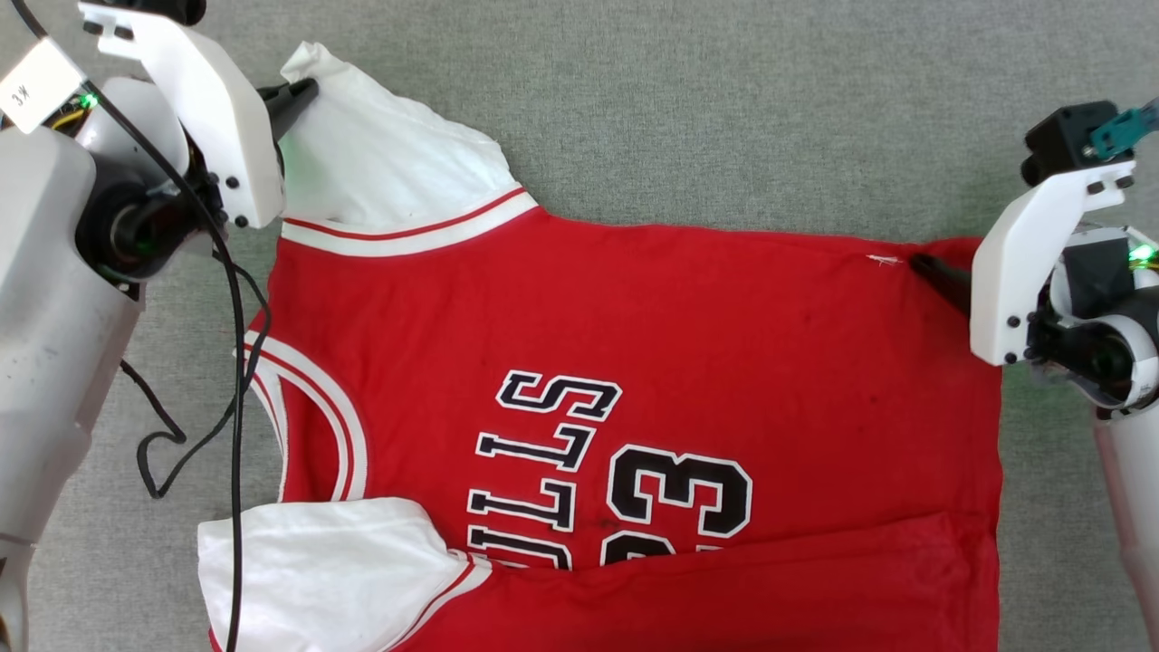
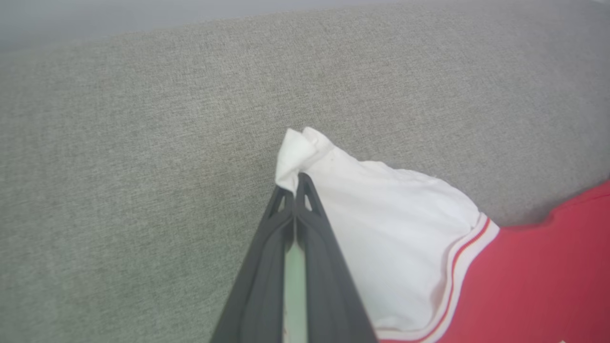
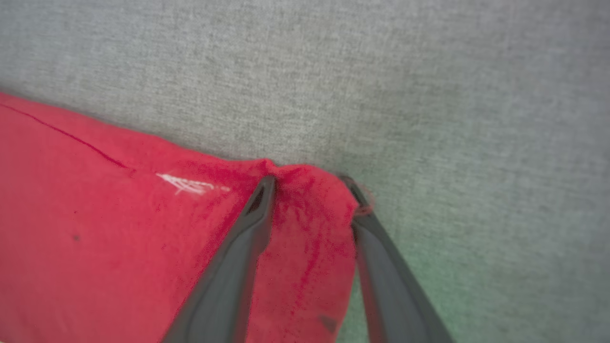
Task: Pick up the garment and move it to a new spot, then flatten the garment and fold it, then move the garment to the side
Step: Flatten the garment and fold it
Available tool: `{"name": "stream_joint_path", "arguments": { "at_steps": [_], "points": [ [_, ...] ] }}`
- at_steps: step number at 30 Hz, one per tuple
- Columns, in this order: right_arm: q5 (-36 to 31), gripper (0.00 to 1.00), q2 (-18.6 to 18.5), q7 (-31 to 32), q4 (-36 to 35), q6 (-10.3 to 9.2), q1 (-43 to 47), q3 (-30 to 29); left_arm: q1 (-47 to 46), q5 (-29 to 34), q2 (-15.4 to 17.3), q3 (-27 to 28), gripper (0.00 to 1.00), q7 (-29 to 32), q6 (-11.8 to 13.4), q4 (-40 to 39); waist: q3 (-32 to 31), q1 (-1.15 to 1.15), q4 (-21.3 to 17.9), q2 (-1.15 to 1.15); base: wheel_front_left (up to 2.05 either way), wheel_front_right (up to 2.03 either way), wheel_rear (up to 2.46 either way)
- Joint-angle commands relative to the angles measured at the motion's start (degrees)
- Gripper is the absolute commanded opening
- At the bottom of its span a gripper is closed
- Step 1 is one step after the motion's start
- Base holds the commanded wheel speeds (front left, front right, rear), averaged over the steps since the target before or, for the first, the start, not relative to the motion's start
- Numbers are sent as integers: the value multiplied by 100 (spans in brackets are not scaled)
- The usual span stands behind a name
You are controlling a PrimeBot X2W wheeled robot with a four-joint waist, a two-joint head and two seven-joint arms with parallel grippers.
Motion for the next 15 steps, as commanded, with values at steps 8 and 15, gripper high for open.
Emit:
{"name": "stream_joint_path", "arguments": {
  "at_steps": [8,15],
  "points": [
    [95,0,37,-403,-201,8,248,-272,330,57,62,-19,0,-588,-61,77,-520,0,21,0,0,0,0],
    [21,0,82,-615,-790,8,861,-687,921,-37,210,17,0,-938,-44,-144,-1082,0,88,0,0,0,0]
  ]
}}
